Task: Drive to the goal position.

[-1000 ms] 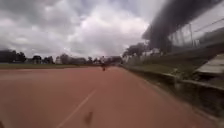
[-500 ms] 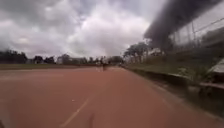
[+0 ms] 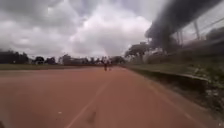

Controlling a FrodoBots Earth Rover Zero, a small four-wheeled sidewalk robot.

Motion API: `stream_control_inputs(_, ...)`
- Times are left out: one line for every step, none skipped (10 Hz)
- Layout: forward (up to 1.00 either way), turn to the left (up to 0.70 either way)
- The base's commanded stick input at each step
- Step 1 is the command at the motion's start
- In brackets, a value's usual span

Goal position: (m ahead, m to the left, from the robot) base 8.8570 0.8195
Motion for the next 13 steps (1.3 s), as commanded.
stream_control_inputs(0.85,0.01)
stream_control_inputs(0.85,0.01)
stream_control_inputs(0.85,0.01)
stream_control_inputs(0.85,0.01)
stream_control_inputs(0.85,0.01)
stream_control_inputs(0.85,0.01)
stream_control_inputs(0.85,0.01)
stream_control_inputs(0.85,0.01)
stream_control_inputs(0.85,0.01)
stream_control_inputs(0.85,0.01)
stream_control_inputs(0.85,0.01)
stream_control_inputs(0.85,0.01)
stream_control_inputs(0.85,0.01)
